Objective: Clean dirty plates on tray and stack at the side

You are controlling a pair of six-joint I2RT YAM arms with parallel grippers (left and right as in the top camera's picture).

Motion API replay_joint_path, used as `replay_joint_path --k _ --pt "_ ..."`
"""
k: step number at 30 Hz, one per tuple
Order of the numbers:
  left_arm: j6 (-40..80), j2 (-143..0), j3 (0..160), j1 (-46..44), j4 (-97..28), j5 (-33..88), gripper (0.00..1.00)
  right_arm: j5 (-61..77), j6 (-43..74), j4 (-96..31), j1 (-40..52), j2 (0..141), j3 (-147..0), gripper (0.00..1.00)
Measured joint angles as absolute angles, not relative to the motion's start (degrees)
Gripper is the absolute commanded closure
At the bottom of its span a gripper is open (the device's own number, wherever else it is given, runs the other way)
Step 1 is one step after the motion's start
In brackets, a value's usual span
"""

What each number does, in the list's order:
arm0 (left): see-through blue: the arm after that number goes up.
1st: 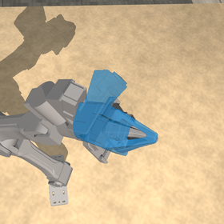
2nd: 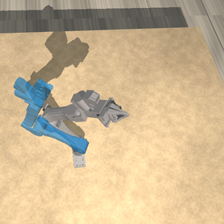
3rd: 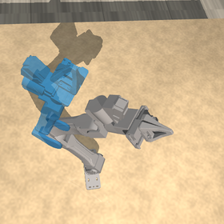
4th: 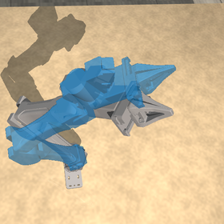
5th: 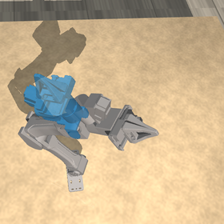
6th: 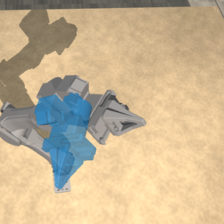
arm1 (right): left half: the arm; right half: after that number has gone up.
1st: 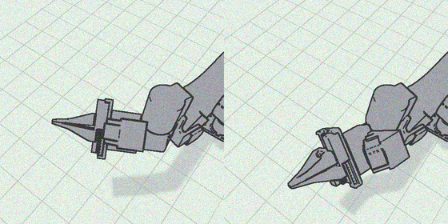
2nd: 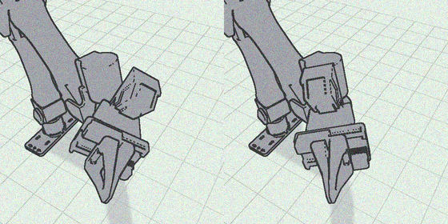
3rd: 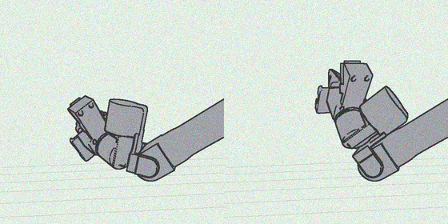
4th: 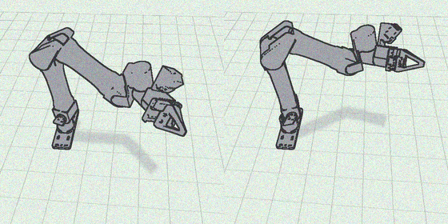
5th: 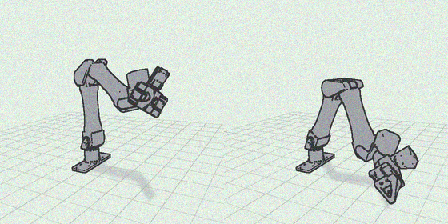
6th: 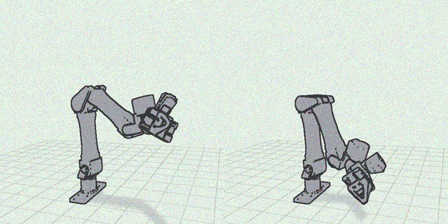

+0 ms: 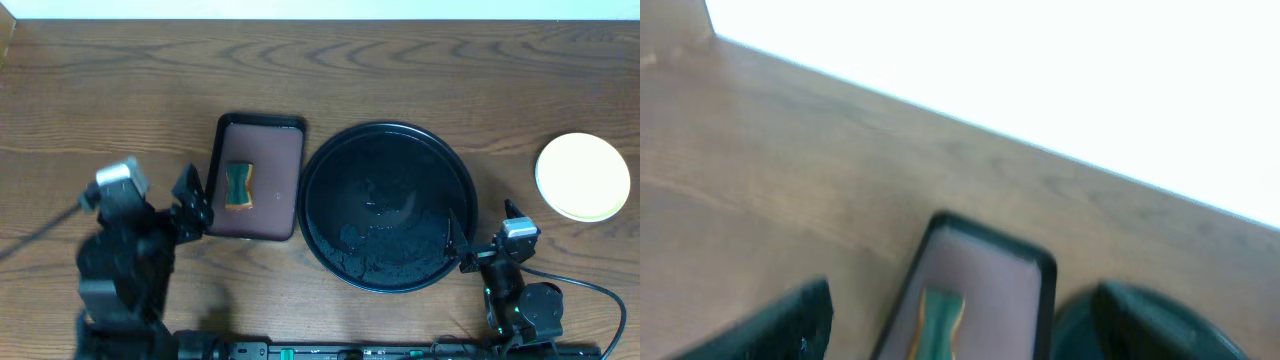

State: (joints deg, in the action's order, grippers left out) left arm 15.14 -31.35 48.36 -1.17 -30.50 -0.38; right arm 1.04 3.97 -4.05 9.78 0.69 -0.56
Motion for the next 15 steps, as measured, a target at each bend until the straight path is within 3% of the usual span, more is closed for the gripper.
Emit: replay_joint_path --k 6,15 --pt "15.3 -15.2 26.7 -1.2 -19.0 -0.4 0.17 1.0 4.1 -4.1 9.8 0.7 -0.5 0.01" --pt "17.8 -0.8 9.9 -1.2 -5.9 -1.7 0.17 1.0 4.1 -4.1 9.8 0.7 -0.5 0.01"
